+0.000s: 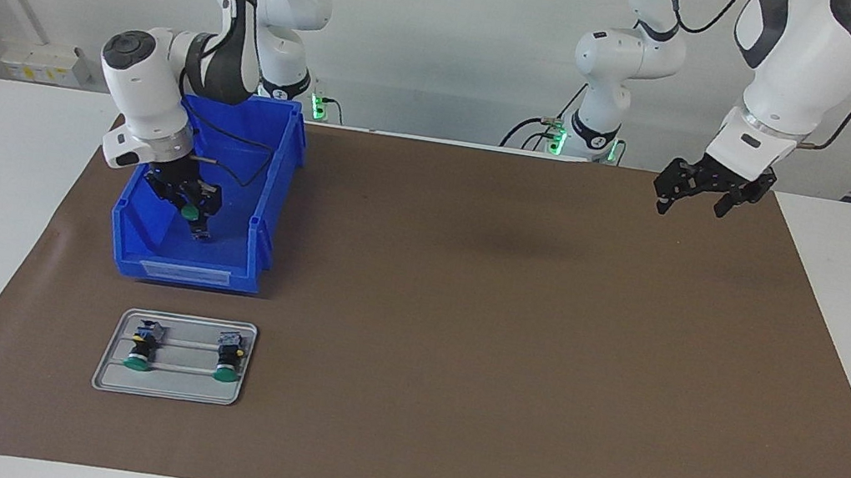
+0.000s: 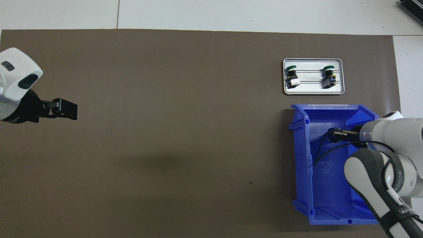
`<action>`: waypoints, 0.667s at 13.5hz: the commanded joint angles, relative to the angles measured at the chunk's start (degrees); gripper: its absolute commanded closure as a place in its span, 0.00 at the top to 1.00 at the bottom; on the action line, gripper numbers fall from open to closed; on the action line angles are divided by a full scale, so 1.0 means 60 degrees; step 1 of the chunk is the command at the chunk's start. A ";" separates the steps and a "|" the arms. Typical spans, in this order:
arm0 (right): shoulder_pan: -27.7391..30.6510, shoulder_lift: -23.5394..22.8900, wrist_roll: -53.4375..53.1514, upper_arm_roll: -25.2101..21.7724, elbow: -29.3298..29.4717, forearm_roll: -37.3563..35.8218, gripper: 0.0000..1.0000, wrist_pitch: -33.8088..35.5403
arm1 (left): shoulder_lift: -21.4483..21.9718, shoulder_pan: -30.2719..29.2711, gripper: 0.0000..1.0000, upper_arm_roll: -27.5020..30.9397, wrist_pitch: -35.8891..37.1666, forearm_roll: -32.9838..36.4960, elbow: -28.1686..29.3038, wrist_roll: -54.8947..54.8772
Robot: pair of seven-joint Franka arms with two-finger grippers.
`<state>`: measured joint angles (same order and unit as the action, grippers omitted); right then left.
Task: Place and press button with both arms
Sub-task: 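Lower the button into the blue bin and open the right gripper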
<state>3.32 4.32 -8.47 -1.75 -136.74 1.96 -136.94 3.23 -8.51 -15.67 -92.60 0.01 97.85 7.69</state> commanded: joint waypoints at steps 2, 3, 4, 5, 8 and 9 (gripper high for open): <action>-0.0129 -0.0002 -0.0885 0.0072 -0.0090 -0.0254 0.04 -0.0219 | 0.0296 -0.0134 1.00 -0.0025 -0.0109 -0.0148 0.0303 -0.0154; -0.0143 -0.0045 -0.1221 0.0072 -0.0076 -0.0268 0.09 -0.0233 | 0.0296 -0.0134 1.00 -0.0025 -0.0109 -0.0133 0.0303 -0.0154; -0.0158 -0.0046 -0.1297 0.0072 -0.0075 -0.0268 0.17 -0.0234 | 0.0296 -0.0134 1.00 -0.0025 -0.0109 -0.0147 0.0303 -0.0154; -0.0143 -0.0060 -0.1341 0.0072 -0.0061 -0.0268 0.42 -0.0234 | 0.0296 -0.0134 1.00 -0.0025 -0.0109 -0.0148 0.0303 -0.0154; -0.0143 -0.0060 -0.1488 0.0072 -0.0032 -0.0268 0.61 -0.0204 | 0.0296 -0.0134 1.00 -0.0025 -0.0109 -0.0147 0.0303 -0.0154; -0.0143 -0.0104 -0.1474 0.0072 0.0099 -0.0283 0.73 -0.0088 | 0.0296 -0.0134 1.00 -0.0025 -0.0109 -0.0148 0.0303 -0.0154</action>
<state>2.38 3.97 -15.74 -1.42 -136.70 1.26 -137.22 3.24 -8.51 -15.67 -92.60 0.01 97.85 7.69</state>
